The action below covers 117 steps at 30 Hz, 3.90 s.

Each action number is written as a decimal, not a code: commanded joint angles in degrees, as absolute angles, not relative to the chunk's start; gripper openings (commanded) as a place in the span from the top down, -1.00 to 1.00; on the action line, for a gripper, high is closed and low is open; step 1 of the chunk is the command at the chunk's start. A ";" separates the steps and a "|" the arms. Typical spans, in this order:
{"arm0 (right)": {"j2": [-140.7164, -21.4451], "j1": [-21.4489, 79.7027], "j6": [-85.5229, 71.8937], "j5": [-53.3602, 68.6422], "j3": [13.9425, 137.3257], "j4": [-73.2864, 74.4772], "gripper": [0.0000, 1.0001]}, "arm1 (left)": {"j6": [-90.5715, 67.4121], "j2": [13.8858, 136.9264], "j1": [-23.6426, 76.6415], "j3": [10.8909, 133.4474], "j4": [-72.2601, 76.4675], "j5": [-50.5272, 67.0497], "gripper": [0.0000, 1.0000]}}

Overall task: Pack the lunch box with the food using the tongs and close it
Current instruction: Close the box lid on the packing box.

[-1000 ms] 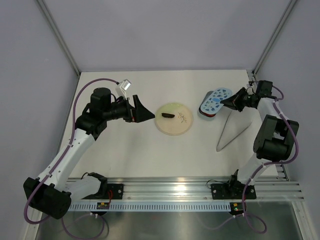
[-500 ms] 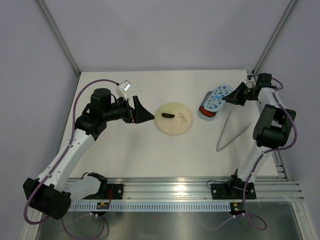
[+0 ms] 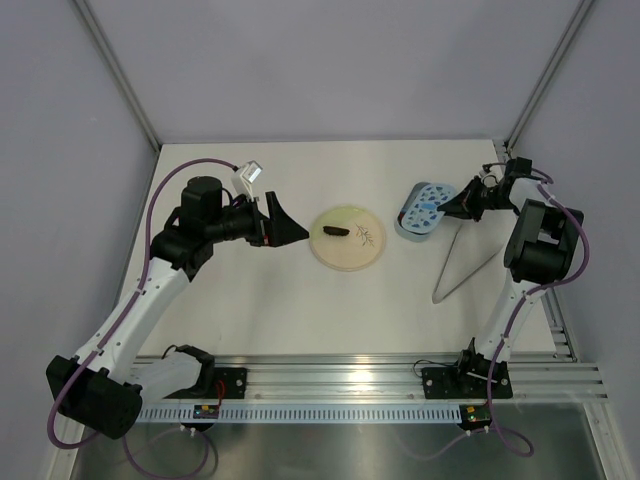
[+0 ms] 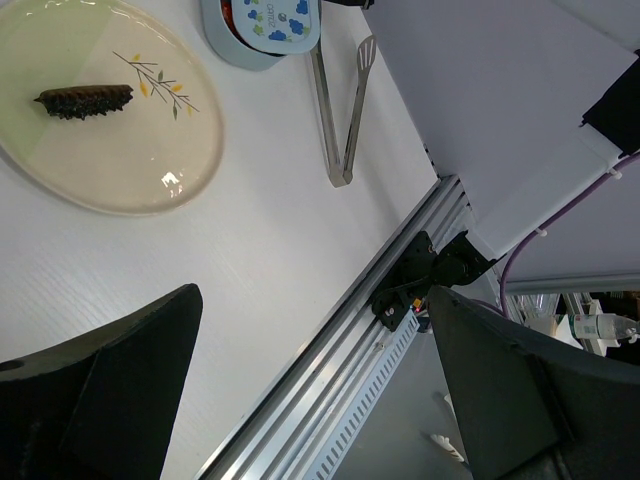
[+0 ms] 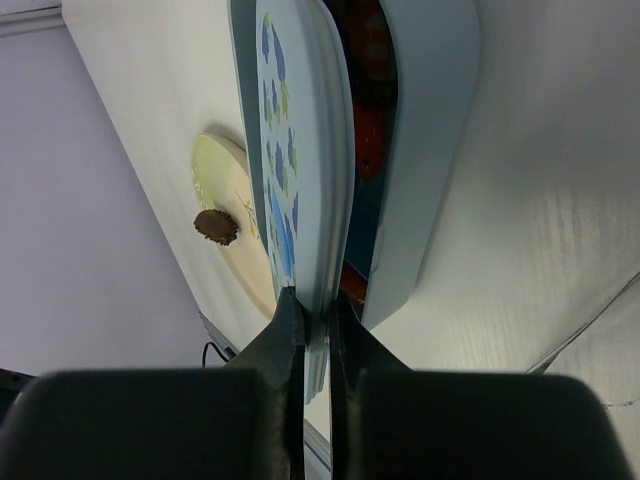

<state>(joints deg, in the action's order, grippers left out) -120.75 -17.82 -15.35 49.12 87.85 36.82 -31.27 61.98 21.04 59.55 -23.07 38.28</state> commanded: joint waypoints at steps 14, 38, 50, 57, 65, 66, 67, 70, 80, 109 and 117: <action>-122.61 -16.26 -14.06 43.95 90.88 39.37 0.18 | -30.06 61.35 20.83 60.65 -22.24 38.32 -0.98; -112.76 -15.38 -17.93 34.46 86.31 37.00 0.77 | -29.97 61.00 20.83 59.06 -21.36 38.94 -0.98; -116.45 -12.93 -18.19 26.55 89.20 39.29 1.00 | -29.79 60.64 20.92 58.53 -21.62 38.50 -0.98; -117.95 -10.64 -18.63 25.93 91.14 39.29 1.00 | -28.92 60.29 20.83 58.45 -22.85 37.71 -0.98; -118.57 -9.67 -18.81 24.79 92.73 39.99 1.00 | -28.74 59.77 20.83 57.75 -23.20 37.53 -0.98; -118.39 -9.67 -18.81 24.26 92.46 39.82 1.00 | -28.74 59.68 20.92 57.66 -23.29 37.44 -0.98; -118.39 -9.67 -18.72 24.08 92.46 39.90 1.00 | -28.74 59.68 20.92 57.66 -23.20 37.53 -0.98; -118.30 -9.67 -18.63 21.80 92.55 40.69 1.00 | -28.74 59.85 20.83 57.57 -23.20 37.62 -0.98; -109.60 -7.48 -19.16 14.42 94.38 41.48 1.00 | -28.92 60.38 20.83 57.57 -22.85 37.62 -0.98; -116.02 -0.35 -18.90 8.62 103.45 44.47 1.00 | -28.30 60.12 20.92 58.10 -24.17 37.09 -0.98; -114.17 -0.26 -20.91 5.36 98.98 41.84 1.00 | -27.69 60.29 20.92 58.36 -24.70 37.09 -0.98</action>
